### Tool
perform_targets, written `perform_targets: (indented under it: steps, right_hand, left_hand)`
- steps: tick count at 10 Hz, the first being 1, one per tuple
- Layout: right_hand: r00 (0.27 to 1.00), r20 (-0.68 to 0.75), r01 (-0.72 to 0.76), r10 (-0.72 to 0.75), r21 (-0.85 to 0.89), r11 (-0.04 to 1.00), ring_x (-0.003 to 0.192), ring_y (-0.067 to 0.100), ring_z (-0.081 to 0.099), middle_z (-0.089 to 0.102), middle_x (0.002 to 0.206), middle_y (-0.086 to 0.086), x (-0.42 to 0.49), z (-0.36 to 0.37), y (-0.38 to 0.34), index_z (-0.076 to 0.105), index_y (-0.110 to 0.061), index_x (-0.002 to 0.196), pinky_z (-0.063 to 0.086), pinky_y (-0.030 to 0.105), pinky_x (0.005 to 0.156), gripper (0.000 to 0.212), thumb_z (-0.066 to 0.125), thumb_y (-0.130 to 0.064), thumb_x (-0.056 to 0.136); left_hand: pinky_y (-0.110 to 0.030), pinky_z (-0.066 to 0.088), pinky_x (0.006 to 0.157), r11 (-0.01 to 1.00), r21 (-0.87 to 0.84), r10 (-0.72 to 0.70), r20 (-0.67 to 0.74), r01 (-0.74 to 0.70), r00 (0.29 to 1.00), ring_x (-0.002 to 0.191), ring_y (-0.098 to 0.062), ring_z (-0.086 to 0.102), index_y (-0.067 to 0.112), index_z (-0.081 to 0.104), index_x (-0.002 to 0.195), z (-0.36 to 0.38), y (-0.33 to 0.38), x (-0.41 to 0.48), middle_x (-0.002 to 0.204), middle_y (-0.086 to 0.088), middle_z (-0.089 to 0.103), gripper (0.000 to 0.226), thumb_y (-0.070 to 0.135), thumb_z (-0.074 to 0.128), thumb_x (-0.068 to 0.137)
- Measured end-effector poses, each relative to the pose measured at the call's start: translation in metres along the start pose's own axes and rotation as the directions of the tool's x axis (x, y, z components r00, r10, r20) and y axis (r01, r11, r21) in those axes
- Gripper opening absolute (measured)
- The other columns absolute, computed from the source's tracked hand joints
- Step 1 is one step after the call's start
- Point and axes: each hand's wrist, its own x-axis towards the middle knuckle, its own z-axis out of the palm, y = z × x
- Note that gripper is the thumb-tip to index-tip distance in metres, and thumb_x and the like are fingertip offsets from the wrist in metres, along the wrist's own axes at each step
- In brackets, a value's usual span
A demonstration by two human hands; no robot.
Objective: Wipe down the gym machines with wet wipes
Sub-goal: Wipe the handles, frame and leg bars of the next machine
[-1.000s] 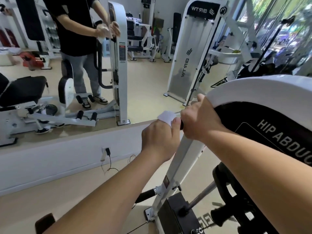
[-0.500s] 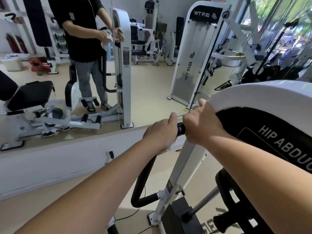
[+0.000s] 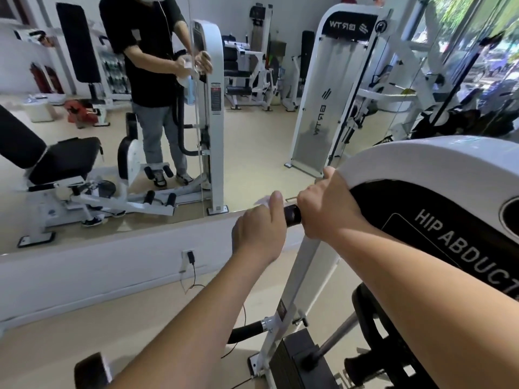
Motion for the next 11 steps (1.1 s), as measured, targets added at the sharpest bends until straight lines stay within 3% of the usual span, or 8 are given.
perform_targets:
  steps: [2,3,4,5,6,8,9,11]
  right_hand:
    - [1.000,0.019,-0.018,0.019,-0.045,0.999,0.063,0.014,0.047,0.057,0.063,-0.010,-0.004,-0.005,0.000,0.055,-0.027,0.068,0.030,0.041,0.099,0.014,0.055,-0.024,0.082]
    - [0.992,0.127,0.019,-0.009,-0.080,0.997,0.075,0.017,0.054,0.061,0.071,-0.009,-0.006,-0.005,-0.003,0.057,-0.026,0.073,0.026,0.046,0.108,0.016,0.054,-0.026,0.088]
    - [0.927,0.142,-0.293,0.348,-0.310,0.905,0.139,0.009,0.042,0.070,0.113,-0.018,0.002,-0.007,-0.001,0.064,-0.026,0.131,-0.016,0.057,0.122,0.046,0.038,-0.050,0.101]
    - [0.960,0.140,-0.142,0.243,-0.505,0.852,0.151,0.028,0.030,0.055,0.146,0.000,-0.007,-0.013,0.011,0.046,-0.025,0.151,-0.013,0.069,0.120,0.068,0.033,-0.068,0.100]
    - [0.980,0.170,-0.002,0.106,-0.524,0.852,0.145,0.049,0.031,0.042,0.151,0.021,-0.024,-0.024,0.014,0.044,-0.017,0.151,0.009,0.075,0.117,0.065,0.032,-0.058,0.102]
    - [0.995,0.048,-0.062,0.091,-0.421,0.905,0.124,0.046,0.044,0.061,0.126,0.015,-0.021,-0.010,0.003,0.066,-0.016,0.126,0.010,0.073,0.113,0.052,0.031,-0.047,0.104]
    - [0.997,0.026,-0.060,0.077,-0.402,0.914,0.118,0.042,0.045,0.062,0.120,0.012,-0.017,-0.005,0.000,0.067,-0.017,0.123,0.013,0.070,0.112,0.045,0.037,-0.045,0.103]
    - [0.997,0.000,-0.075,0.082,-0.409,0.909,0.118,0.042,0.047,0.063,0.121,0.014,-0.018,-0.004,-0.001,0.066,-0.015,0.125,0.010,0.072,0.110,0.048,0.040,-0.049,0.103]
  left_hand:
    - [-0.020,0.025,0.048,0.966,-0.256,-0.022,-0.243,-0.042,0.970,0.057,-0.014,0.042,0.022,0.048,0.078,0.028,-0.044,-0.042,0.062,0.012,0.038,0.050,0.053,0.020,0.105]
    - [-0.032,0.041,0.058,0.989,-0.059,0.117,-0.269,-0.138,0.956,0.072,-0.020,0.052,0.029,0.049,0.087,0.022,-0.026,-0.034,0.074,0.006,0.050,0.045,0.055,0.017,0.104]
    - [-0.042,0.048,0.089,0.899,0.325,0.364,-0.179,-0.294,0.914,0.104,-0.029,0.057,0.013,0.058,0.122,0.023,0.000,-0.023,0.113,-0.006,0.063,0.059,0.049,0.018,0.100]
    - [-0.045,0.045,0.098,0.721,0.552,0.550,-0.086,-0.420,0.831,0.120,-0.032,0.053,0.012,0.047,0.146,0.033,-0.001,-0.018,0.141,-0.009,0.054,0.051,0.031,0.041,0.099]
    - [-0.052,0.024,0.119,0.511,0.669,0.676,0.075,-0.539,0.733,0.151,-0.035,0.027,0.008,0.028,0.157,0.036,-0.039,-0.020,0.167,-0.014,0.024,0.068,0.035,0.049,0.099]
    - [-0.051,-0.004,0.128,0.198,0.799,0.813,0.189,-0.567,0.550,0.157,-0.038,-0.011,0.000,0.010,0.162,0.022,-0.139,-0.027,0.172,-0.013,-0.012,0.091,0.039,0.050,0.090]
    - [-0.048,-0.007,0.128,0.163,0.795,0.828,0.212,-0.585,0.519,0.157,-0.038,-0.012,0.002,-0.006,0.162,0.016,-0.148,-0.028,0.172,-0.012,-0.013,0.110,0.039,0.056,0.079]
    - [-0.048,-0.003,0.129,0.328,0.699,0.808,0.142,-0.636,0.572,0.157,-0.038,0.002,0.006,0.044,0.153,0.018,-0.088,-0.016,0.173,-0.005,0.006,0.073,0.042,0.048,0.089]
